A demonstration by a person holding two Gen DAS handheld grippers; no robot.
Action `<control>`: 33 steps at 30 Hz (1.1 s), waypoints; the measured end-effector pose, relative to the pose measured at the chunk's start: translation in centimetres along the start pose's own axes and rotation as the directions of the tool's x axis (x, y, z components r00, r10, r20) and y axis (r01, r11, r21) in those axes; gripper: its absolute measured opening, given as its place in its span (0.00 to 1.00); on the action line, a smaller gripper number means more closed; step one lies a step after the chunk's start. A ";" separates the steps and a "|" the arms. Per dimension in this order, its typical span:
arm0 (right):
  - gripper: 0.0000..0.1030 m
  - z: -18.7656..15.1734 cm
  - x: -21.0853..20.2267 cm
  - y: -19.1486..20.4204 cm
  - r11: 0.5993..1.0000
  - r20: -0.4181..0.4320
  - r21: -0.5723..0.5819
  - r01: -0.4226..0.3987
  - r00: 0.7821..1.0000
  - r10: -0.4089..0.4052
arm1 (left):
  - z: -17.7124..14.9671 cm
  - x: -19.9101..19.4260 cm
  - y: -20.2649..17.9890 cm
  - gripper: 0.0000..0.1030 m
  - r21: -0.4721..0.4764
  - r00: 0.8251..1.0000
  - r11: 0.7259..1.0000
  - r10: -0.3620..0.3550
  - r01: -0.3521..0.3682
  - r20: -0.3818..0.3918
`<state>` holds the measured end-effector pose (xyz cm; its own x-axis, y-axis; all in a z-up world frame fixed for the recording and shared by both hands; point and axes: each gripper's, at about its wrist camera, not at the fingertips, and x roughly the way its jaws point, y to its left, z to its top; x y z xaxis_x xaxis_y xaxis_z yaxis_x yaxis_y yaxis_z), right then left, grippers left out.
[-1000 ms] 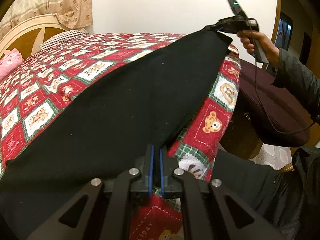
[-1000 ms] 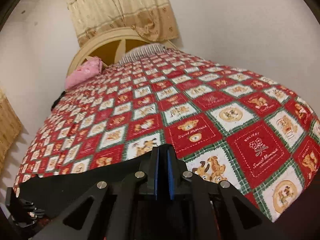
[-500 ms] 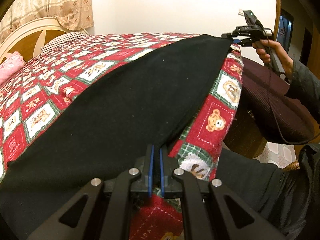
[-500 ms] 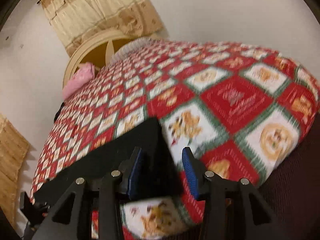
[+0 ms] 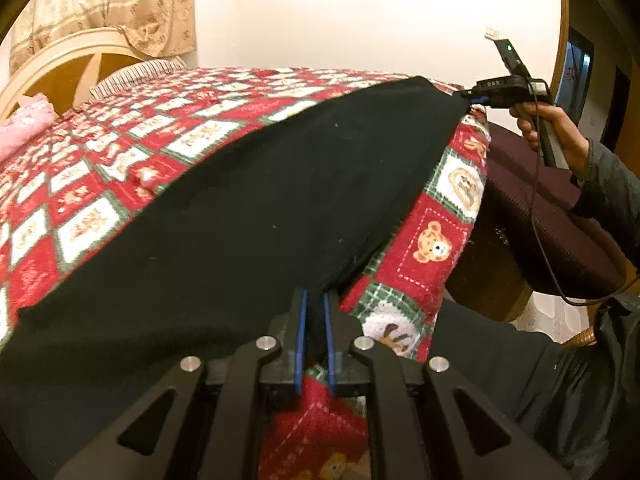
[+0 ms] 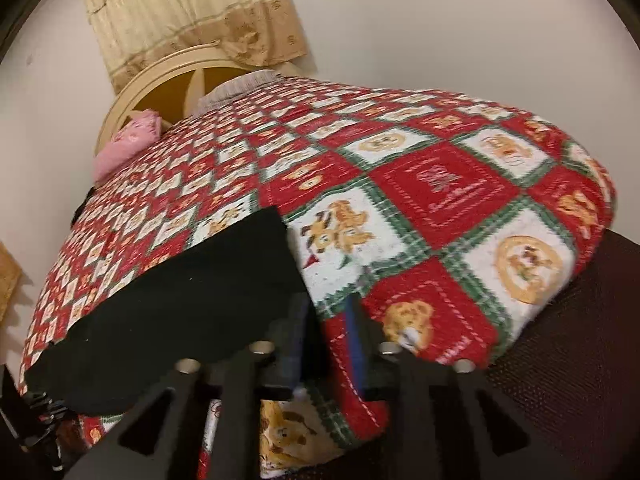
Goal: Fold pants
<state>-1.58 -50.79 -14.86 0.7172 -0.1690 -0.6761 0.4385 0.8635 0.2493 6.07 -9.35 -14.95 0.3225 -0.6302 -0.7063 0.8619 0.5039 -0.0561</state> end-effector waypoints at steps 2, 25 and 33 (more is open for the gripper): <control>0.25 0.1 -1.0 0.9 0.999 0.020 -0.027 0.031 0.999 -0.030 | -0.4 -1.7 -0.1 0.24 0.010 0.999 0.999 0.031 -0.031 0.044; 0.27 -15.3 2.5 32.6 0.548 -0.507 -0.611 -0.571 0.814 0.284 | -6.1 -6.2 3.9 0.36 -0.110 0.988 0.983 0.151 -0.147 0.022; 0.27 -11.0 2.9 38.2 0.518 -0.466 -0.604 -0.606 0.796 0.387 | -8.7 -10.9 10.7 0.43 -0.223 0.919 0.897 0.394 -0.381 0.016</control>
<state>11.24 -13.08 -14.93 0.4881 0.4213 -0.7644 -0.5346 0.8366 0.1197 8.41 8.06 -14.03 0.6420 -0.3902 -0.6600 0.5636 0.8238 0.0612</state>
